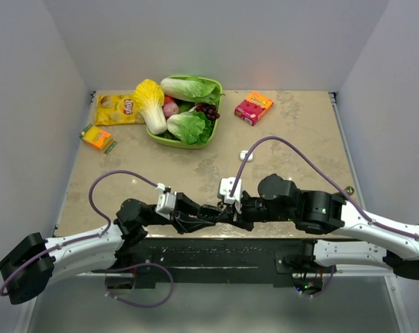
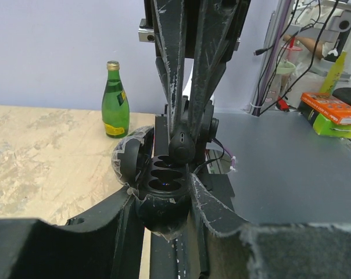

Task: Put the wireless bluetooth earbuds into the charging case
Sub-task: Place the earbud in the charging case.

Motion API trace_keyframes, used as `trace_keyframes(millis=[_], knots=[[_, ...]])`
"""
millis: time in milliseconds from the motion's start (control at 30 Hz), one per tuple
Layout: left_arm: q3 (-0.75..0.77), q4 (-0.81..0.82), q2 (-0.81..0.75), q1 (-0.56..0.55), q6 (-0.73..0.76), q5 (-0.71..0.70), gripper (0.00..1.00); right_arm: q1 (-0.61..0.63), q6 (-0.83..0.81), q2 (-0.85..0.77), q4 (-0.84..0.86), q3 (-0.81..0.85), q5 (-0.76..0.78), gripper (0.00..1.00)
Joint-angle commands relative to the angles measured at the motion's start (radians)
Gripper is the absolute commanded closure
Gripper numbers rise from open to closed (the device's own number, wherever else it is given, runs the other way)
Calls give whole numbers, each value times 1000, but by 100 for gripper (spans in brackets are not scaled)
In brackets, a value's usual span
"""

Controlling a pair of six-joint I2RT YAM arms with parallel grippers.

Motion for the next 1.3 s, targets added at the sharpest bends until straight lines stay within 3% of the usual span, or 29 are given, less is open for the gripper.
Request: trace_keyframes(millis=[0, 767, 800, 900, 1167, 1267], knots=[[37, 65, -22, 6, -14, 35, 100, 7, -8, 0, 26, 9, 2, 100], [27, 112, -25, 6, -36, 37, 100, 16, 4, 38, 26, 14, 56, 99], [27, 105, -29, 6, -36, 35, 100, 15, 8, 37, 26, 15, 62, 88], [23, 83, -40, 6, -22, 28, 100, 15, 24, 19, 32, 17, 90, 73], [2, 68, -40, 5, -8, -15, 100, 15, 71, -93, 55, 63, 168, 56], [-6, 52, -52, 5, 0, -50, 100, 13, 106, -179, 79, 36, 304, 55]])
